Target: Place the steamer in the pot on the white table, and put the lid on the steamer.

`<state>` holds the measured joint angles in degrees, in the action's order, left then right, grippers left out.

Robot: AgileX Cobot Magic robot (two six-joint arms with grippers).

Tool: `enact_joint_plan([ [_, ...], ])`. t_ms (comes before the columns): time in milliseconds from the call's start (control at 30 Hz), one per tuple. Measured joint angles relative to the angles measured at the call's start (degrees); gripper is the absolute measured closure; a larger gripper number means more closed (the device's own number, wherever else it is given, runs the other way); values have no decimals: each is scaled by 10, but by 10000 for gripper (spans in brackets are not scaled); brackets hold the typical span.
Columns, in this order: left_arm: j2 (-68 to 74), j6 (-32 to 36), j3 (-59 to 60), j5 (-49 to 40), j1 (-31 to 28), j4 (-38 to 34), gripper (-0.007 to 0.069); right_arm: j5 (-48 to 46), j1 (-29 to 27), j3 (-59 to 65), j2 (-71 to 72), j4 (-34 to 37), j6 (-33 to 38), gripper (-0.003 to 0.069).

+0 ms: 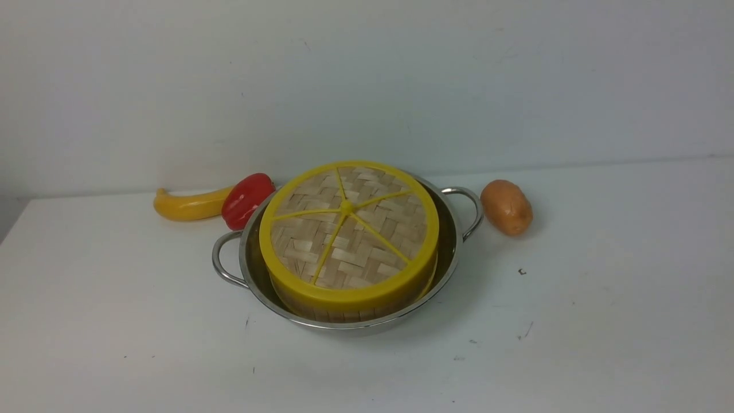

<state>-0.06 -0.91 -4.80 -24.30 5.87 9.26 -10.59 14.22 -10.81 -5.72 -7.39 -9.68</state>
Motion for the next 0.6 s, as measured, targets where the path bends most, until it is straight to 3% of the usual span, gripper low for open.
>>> enact_joint_plan([
  [233, 0, 0, 0, 0, 0, 0, 533, -7, 0, 103, 0, 0, 0, 493],
  [600, 0, 2, 0, 0, 0, 0, 519, -43, 0, 113, -6, 0, 0, 466],
])
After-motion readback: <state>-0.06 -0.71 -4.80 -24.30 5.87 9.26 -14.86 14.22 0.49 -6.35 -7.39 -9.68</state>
